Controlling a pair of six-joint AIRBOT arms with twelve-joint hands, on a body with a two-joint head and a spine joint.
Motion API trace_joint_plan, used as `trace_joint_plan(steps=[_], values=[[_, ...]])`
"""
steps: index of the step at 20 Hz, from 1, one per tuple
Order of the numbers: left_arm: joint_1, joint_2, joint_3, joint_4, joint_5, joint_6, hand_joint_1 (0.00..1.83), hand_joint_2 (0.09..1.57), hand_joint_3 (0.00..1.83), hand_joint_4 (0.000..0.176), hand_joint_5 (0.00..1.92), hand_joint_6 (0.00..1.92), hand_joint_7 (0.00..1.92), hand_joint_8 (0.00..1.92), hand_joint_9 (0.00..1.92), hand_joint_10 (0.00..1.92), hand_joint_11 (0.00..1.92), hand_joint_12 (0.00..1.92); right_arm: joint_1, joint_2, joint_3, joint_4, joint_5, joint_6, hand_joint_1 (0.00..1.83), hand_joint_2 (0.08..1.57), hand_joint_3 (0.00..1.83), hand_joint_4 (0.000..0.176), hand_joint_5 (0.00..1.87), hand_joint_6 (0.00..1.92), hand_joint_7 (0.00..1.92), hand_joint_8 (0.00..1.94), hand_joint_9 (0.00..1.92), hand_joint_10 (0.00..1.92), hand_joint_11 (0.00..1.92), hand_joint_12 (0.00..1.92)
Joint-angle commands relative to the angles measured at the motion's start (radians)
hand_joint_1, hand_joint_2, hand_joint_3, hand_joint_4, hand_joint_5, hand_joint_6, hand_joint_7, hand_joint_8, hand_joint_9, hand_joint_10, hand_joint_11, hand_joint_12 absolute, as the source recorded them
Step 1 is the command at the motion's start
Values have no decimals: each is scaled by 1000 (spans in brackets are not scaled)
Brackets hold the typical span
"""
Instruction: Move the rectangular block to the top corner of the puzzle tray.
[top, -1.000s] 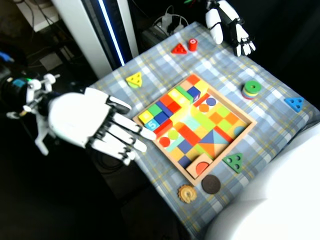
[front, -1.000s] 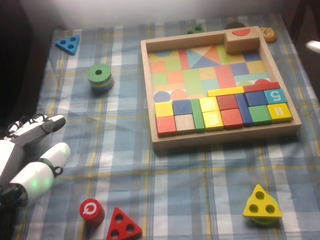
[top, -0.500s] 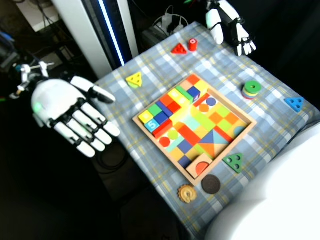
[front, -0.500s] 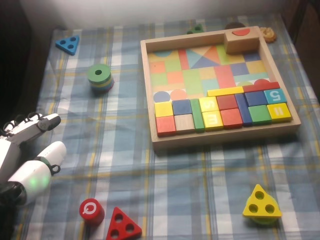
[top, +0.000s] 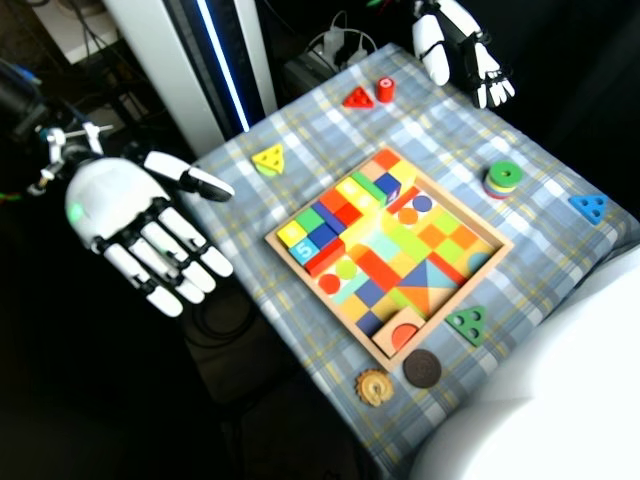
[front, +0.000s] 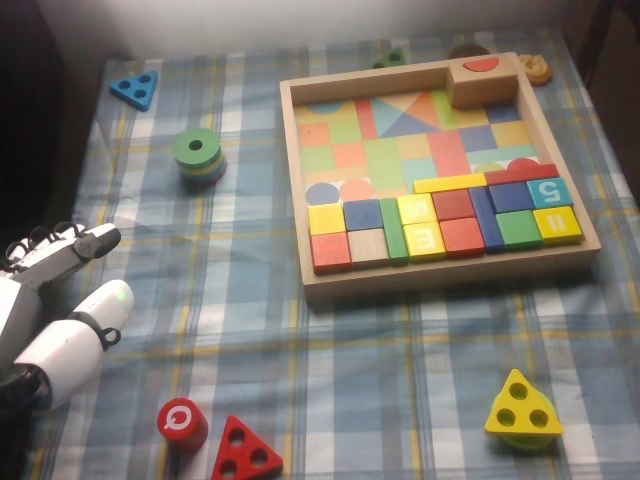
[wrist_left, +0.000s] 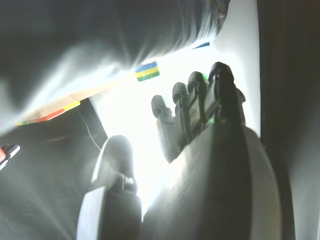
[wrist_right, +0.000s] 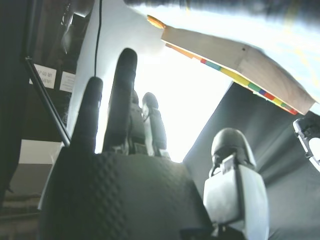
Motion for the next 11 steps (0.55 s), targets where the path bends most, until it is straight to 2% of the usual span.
trace_joint_plan(steps=[1,2,3,4,5,6,7,8,9,10,11], values=[[-4,-1,-1,44,-123,-6,415,1372,0,25,511,5,338,5,208,17,22,15,13,-3,-6,-27,151,-20,0,1108,0,19,195,1,127,3,64,8,0,418],[-4,-1,1,43,-124,-6,415,1378,1,26,505,2,324,1,196,11,4,7,17,-6,-17,-27,162,-41,0,1084,0,43,198,0,129,1,62,4,0,376],[-4,-1,4,41,-122,-6,417,1379,1,28,504,1,319,0,186,6,0,1,18,-8,-24,-26,169,-43,0,1070,0,37,189,5,130,0,49,8,0,219],[-1,-1,4,40,-121,-6,429,1372,0,24,510,2,325,2,196,9,7,4,18,-11,-32,-21,180,-43,0,1070,0,25,193,3,141,2,57,8,0,154],[1,0,2,39,-122,-6,402,1375,0,28,507,1,326,2,202,11,13,8,18,-16,-38,-7,201,-44,0,1024,3,44,196,0,145,0,79,7,0,297],[1,0,-1,39,-126,-6,411,1376,0,36,510,2,334,3,207,11,3,7,17,-19,-40,0,215,-45,0,1037,1,16,199,0,142,3,88,2,0,483],[1,-1,-2,39,-129,-6,411,1376,0,36,510,2,334,3,207,11,3,7,17,-23,-41,4,223,-45,0,1037,1,16,199,0,142,3,88,2,0,483],[1,-3,-3,40,-134,-6,426,1375,0,32,513,2,332,2,207,10,9,13,19,-29,-40,5,223,-45,0,1042,0,0,198,1,133,3,91,2,0,557],[1,-4,-2,40,-133,-6,426,1375,0,33,512,1,333,2,205,9,1,12,25,-35,-38,5,224,-45,0,1050,3,1,196,0,127,1,88,0,0,573],[1,-5,4,40,-126,-6,419,1370,0,26,514,2,333,1,212,11,8,17,30,-41,-38,5,224,-45,0,1036,0,27,193,0,120,1,76,4,0,532],[1,-4,13,40,-114,-6,433,1364,0,20,518,2,336,2,211,10,3,20,34,-46,-40,5,224,-45,0,1037,0,30,200,3,141,9,82,8,0,527]])
